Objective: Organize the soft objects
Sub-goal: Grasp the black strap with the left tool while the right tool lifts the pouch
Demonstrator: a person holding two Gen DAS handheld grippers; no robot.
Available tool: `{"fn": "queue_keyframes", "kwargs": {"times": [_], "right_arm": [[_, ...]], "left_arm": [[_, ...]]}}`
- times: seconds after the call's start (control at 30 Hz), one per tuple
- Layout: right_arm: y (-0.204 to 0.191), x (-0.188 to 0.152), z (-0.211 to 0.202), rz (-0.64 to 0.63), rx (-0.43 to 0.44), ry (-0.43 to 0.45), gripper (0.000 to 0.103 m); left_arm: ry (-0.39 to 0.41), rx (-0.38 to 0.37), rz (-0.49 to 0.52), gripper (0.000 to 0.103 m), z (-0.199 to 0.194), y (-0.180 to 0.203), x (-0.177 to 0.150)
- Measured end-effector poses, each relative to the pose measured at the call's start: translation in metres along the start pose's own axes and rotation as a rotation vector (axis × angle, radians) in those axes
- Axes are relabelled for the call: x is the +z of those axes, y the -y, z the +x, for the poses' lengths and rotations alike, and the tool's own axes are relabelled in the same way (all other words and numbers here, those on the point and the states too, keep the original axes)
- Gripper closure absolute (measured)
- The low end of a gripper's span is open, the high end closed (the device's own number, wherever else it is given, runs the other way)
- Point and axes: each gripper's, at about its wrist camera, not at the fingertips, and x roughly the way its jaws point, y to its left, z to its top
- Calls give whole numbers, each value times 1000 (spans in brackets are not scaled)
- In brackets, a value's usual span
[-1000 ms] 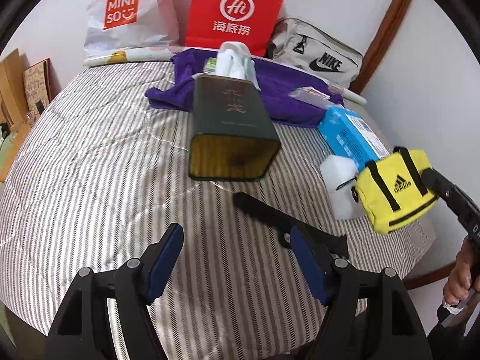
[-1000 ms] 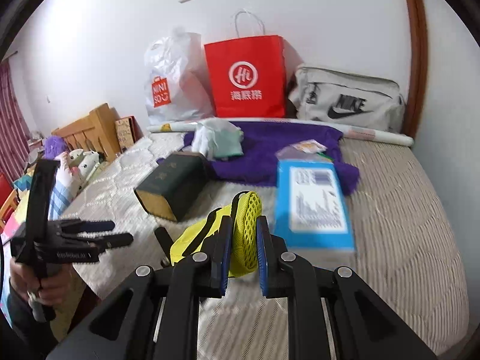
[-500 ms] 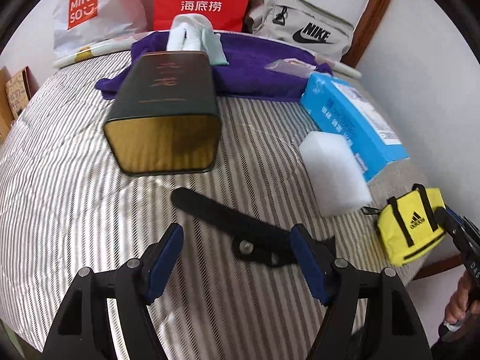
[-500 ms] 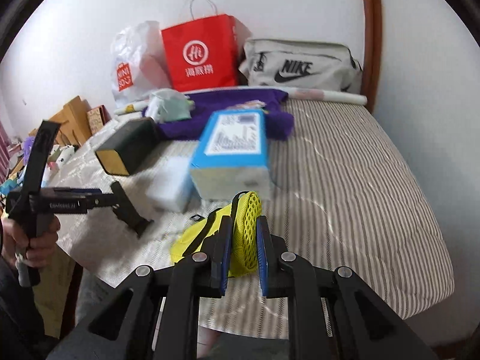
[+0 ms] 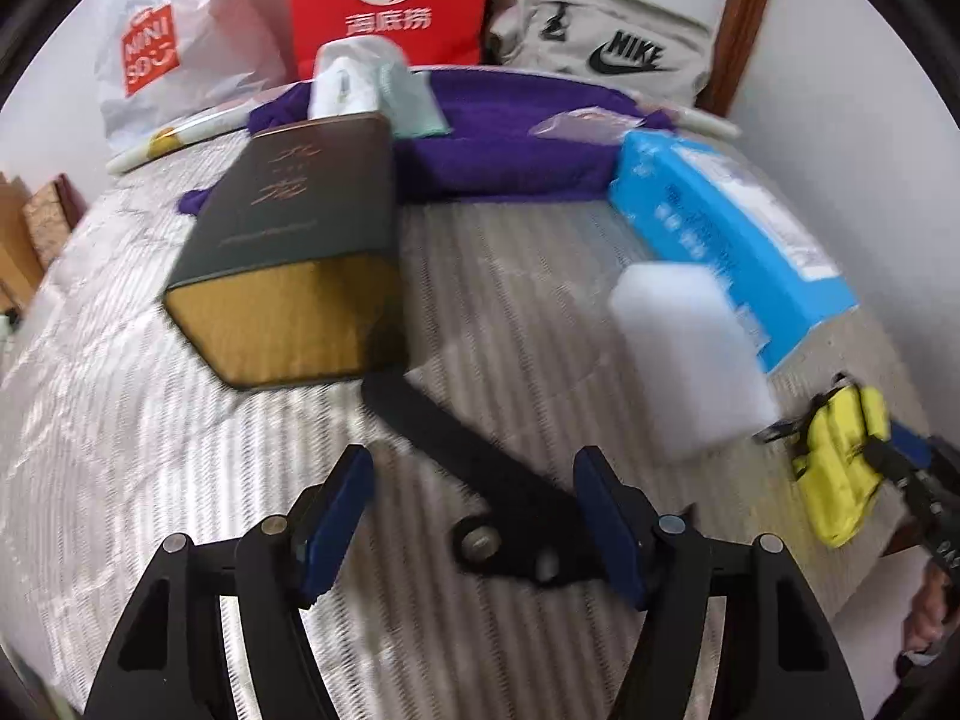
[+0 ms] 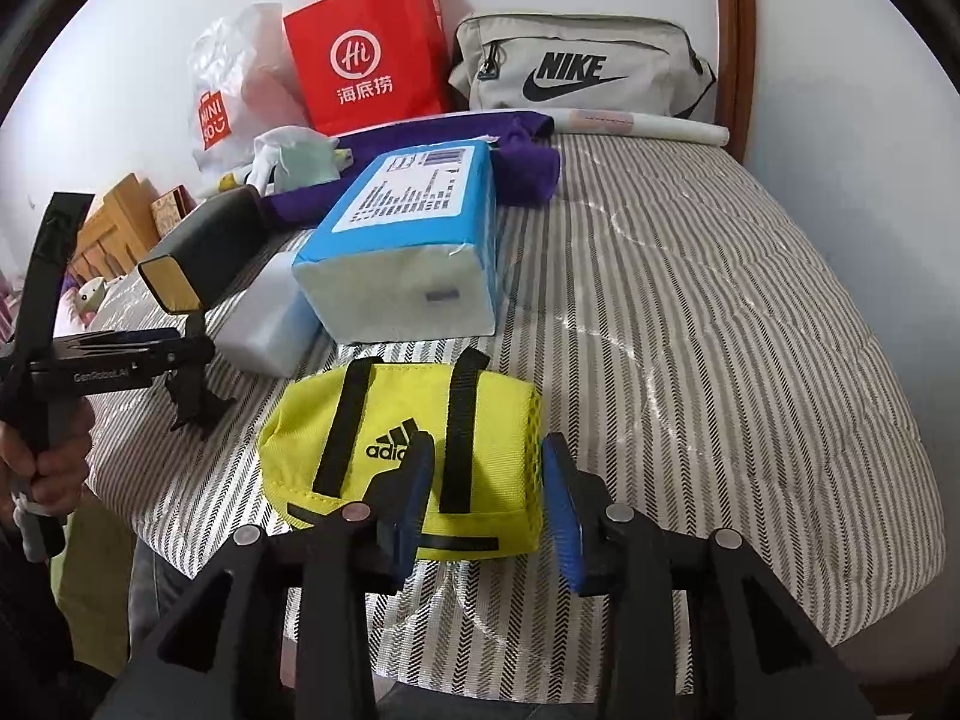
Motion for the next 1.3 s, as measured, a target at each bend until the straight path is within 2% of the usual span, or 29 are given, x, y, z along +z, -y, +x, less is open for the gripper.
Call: {"fn": "queue_keyframes", "kwargs": {"times": [0.03, 0.07, 0.1, 0.13, 0.17, 0.33, 0.4, 0.5, 0.6, 0.73, 0.9, 0.97, 1.03, 1.13, 1.2, 1.27, 1.3], "right_arm": [[-1, 0, 0, -3, -1, 2, 63], [-1, 0, 0, -5, -3, 4, 57], [-2, 1, 0, -7, -9, 9, 54], [-2, 2, 0, -6, -10, 15, 49], [-2, 2, -1, -5, -8, 18, 45], [-2, 1, -4, -6, -7, 26, 33], [-1, 0, -5, 2, -4, 27, 27], [-3, -2, -1, 2, 11, 15, 25], [-7, -1, 5, -3, 15, -2, 25], [-11, 2, 12, 13, 41, -17, 22], [-16, 6, 19, 43, 66, -49, 21], [-20, 7, 22, 34, 77, -59, 14], [-26, 7, 26, 19, 63, -59, 12], [-31, 6, 29, 3, 39, -44, 13], [-31, 5, 26, -4, 52, -32, 26], [-31, 4, 24, -14, 60, -29, 51], [-30, 3, 22, -19, 57, -30, 54]], "left_arm": [[-3, 10, 3, 35, 1, 1, 1], [-4, 18, -1, 38, 1, 2, 2], [3, 28, -2, 43, 2, 3, 3], [18, 48, 7, 54, 4, 6, 6], [25, 54, 16, 57, 4, 8, 8], [38, -8, 22, 74, -1, 5, 9], [19, -29, 14, 75, -4, 1, 6], [-3, -13, 15, 71, -8, 1, 1], [-13, 8, 4, 58, -7, 2, 1], [-36, -44, -25, 43, -2, 1, 4], [-32, -46, 14, 37, -2, 7, 1], [-28, -67, 6, 32, -2, 6, 1], [-27, -67, 8, 32, -2, 7, 1], [-24, -77, 2, 32, -2, 5, 2], [-24, -94, -23, 32, -3, 1, 3], [-22, -100, -53, 33, -2, -2, 4], [-20, -96, -66, 34, -1, -2, 6]]}}
